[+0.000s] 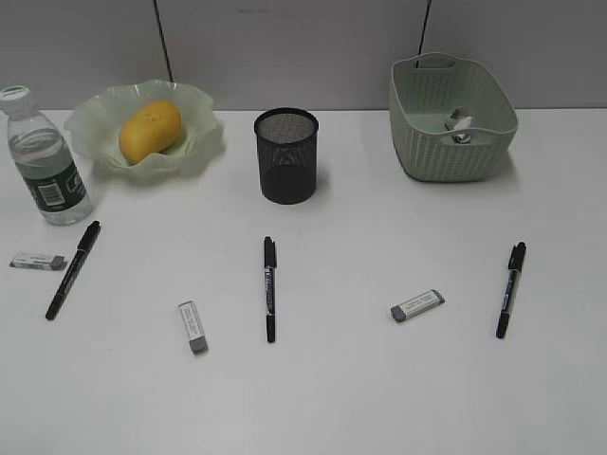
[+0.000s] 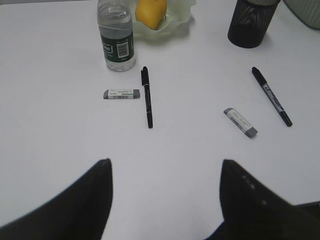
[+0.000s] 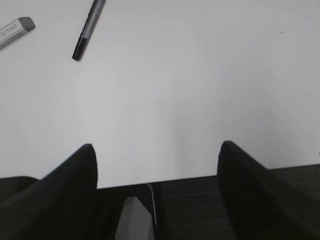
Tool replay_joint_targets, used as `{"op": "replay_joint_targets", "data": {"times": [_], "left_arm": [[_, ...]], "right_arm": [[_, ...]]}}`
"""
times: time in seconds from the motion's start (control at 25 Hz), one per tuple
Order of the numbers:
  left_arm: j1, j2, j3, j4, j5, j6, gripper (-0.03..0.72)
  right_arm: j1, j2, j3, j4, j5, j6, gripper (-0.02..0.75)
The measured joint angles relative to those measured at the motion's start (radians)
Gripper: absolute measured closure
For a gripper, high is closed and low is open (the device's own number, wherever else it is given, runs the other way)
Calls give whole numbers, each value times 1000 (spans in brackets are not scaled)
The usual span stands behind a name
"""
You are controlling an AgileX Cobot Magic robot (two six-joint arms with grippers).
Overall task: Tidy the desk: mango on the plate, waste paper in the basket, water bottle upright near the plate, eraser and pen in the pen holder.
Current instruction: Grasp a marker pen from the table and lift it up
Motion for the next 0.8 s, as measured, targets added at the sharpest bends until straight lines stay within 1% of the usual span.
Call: {"op": "replay_joint_targets", "data": {"times": [0.2,0.36,0.48,0.8], "left_arm": [[0,0,0,0,1,0,180],[0,0,0,0,2,0,180],[0,0,0,0,3,0,180],[0,0,0,0,3,0,180]], "right_arm": [[0,286,-97,27,-106,46,157],[0,519,-201,73,-190,49,197],[0,677,-288,88,-213,49,228],[0,1014,-493,91,-227,50,238]]}}
